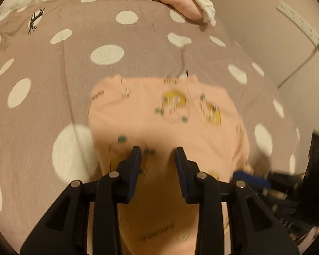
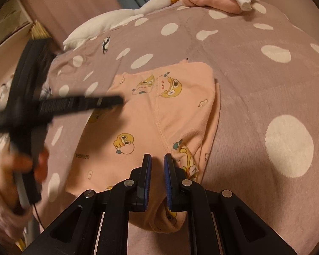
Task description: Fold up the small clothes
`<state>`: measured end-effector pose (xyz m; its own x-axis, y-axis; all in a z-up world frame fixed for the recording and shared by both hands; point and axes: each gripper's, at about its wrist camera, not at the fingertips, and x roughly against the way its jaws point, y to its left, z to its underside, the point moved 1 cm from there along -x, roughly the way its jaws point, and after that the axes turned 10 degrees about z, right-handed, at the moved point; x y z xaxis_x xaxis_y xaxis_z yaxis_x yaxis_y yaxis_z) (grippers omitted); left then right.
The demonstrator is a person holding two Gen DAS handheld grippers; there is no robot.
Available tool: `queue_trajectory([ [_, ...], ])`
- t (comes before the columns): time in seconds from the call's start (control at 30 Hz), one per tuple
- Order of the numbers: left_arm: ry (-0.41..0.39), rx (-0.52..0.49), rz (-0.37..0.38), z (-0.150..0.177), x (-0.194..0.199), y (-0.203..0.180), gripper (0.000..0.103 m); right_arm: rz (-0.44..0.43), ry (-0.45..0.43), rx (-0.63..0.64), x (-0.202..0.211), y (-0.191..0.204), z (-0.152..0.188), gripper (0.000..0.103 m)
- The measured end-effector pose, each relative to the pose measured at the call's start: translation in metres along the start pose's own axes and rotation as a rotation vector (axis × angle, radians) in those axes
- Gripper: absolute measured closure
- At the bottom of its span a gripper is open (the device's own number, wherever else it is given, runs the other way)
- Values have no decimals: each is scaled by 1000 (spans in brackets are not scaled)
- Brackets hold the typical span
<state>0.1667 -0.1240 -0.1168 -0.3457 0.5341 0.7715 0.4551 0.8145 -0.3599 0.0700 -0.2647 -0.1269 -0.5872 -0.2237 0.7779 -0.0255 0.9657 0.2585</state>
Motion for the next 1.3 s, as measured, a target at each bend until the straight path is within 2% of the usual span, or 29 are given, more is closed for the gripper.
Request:
queue_trajectory([
  [0.2,-9,2,-1,21,7,0,70,13,5,-19,2,0,4,93],
  [0.5,-38,-27,-41,42,22,-13,69,22,10,-39,5,-1,9,92],
  [0.93,-14,-23,-38,68,28,-12,67,37,18,-29,12,-2,15,92],
  [1.03,-9,-12,-33,71,30,-11,64,48,25,-23,14,-2,18,91],
  [1.1,-6,-6,-28,73,31,-11,64,47,31,-21,15,-2,20,86],
  [1.3,-1,13,-18,77,33,-9,63,63,35,-1,19,-2,22,85],
])
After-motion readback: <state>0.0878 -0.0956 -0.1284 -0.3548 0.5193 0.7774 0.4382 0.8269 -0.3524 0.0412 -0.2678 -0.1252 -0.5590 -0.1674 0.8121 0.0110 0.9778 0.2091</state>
